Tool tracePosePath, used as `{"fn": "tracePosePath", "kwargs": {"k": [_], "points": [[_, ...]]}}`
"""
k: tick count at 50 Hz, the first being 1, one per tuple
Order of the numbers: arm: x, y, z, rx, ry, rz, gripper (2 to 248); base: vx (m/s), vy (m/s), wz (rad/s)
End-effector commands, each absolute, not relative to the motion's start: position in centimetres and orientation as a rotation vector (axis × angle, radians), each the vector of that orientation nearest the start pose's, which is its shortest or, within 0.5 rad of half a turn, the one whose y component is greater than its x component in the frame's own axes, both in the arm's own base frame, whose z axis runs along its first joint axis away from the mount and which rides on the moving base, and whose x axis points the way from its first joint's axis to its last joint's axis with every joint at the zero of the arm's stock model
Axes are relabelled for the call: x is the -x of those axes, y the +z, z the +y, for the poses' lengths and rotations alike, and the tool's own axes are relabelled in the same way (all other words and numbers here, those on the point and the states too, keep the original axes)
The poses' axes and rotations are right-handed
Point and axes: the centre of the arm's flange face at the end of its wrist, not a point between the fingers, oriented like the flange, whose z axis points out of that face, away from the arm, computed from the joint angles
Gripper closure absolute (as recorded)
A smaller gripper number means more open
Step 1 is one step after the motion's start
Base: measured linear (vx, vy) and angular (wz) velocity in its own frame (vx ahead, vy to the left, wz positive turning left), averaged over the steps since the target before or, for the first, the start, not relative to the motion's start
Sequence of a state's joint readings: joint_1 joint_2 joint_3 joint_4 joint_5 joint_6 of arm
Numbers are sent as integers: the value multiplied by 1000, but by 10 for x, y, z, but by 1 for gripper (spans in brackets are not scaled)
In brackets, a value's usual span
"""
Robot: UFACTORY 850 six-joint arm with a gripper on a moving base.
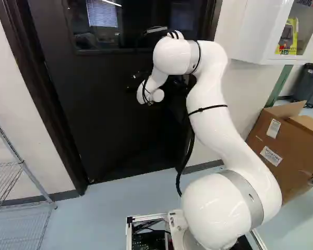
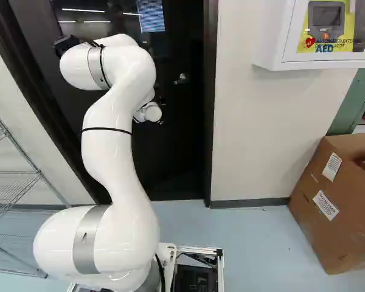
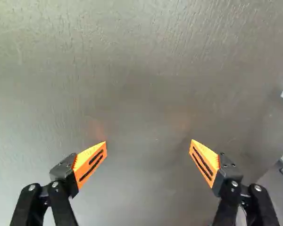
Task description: Open the door and move inside
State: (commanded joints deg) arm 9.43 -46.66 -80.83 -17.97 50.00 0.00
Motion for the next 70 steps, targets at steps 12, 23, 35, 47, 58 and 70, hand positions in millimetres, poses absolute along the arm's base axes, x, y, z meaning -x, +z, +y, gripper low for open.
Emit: {"fn": "tracePosePath", "kwargs": {"k": [12, 23, 35, 47, 58, 70], "points": [[-735, 349, 146, 2133, -1992, -646, 3, 0, 0, 0], [-742, 347, 150, 2123, -2000, -648, 3, 0, 0, 0], [-735, 348, 152, 2127, -1990, -652, 3, 0, 0, 0], [-716, 353, 153, 2143, -1962, -659, 3, 0, 0, 0], [-695, 358, 153, 2160, -1935, -659, 3, 0, 0, 0], [-672, 363, 148, 2188, -1912, -632, 3, 0, 0, 0]]}}
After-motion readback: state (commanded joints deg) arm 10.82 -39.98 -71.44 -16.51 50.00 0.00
